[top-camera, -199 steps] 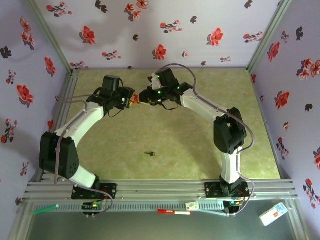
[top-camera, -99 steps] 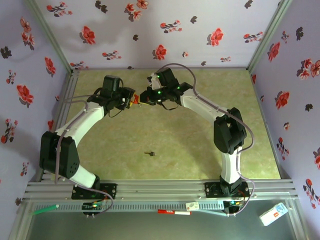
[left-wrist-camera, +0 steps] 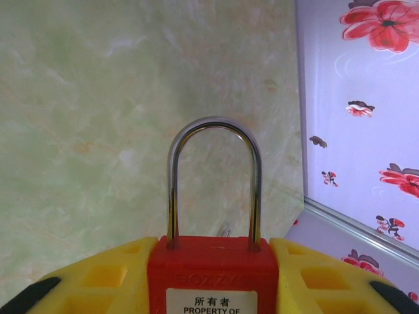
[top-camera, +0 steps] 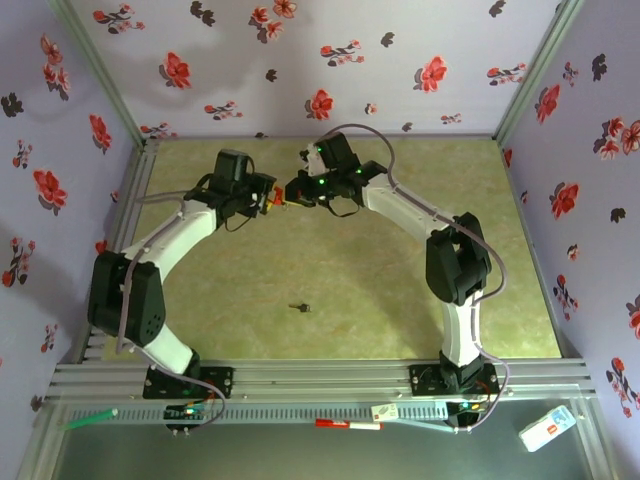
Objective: Unlock with the key
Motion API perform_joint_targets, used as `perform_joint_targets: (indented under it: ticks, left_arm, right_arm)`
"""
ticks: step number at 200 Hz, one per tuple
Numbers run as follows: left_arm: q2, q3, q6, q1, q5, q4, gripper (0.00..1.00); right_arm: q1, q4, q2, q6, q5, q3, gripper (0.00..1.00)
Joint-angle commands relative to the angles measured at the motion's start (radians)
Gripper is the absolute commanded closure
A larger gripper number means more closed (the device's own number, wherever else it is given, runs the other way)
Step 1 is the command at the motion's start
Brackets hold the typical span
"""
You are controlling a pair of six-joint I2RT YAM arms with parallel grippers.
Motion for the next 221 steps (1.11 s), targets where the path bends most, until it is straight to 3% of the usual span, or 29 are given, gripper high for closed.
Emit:
perform_joint_targets:
  ticks: [1,56,89,111,126,184,206,221]
  left_arm:
    - [-0.011,0.039,-0.089,-0.089,0.170,0.145,1.00]
    - [0.001,0.059,-0.200,-0.091,0.186,0.252,1.00]
    - [0.006,0.129,-0.132,-0.095,0.149,0.187,1.00]
    - [0.001,0.092,-0.147,-0.112,0.093,0.316,1.00]
    - [0.020,0.114,-0.114,-0.118,0.105,0.342,1.00]
    - [-0.002,0.041,-0.057,-0.121,0.086,0.603,1.00]
    - [-0.018,0.005,-0.047,-0.110,0.087,0.662,1.00]
    - [-0.030,-0.005,-0.037,-0.101,0.097,0.636,1.00]
  right_arm:
    - [0.029,0.123,0.026,-0.003,0.032,0.016,1.00]
    - [0.074,0.167,-0.007,-0.094,0.121,-0.024,1.00]
    - [0.102,0.190,-0.006,-0.116,0.162,-0.013,1.00]
    - [0.101,0.220,0.019,-0.074,0.133,0.017,1.00]
    - [0.078,0.276,0.039,-0.006,0.095,0.018,1.00]
    - [-0.025,0.859,0.105,0.544,-0.013,-0.076,1.00]
    - [-0.035,0.918,0.111,0.608,-0.010,-0.074,1.00]
    - [-0.029,0.823,0.093,0.534,-0.009,-0.055,1.00]
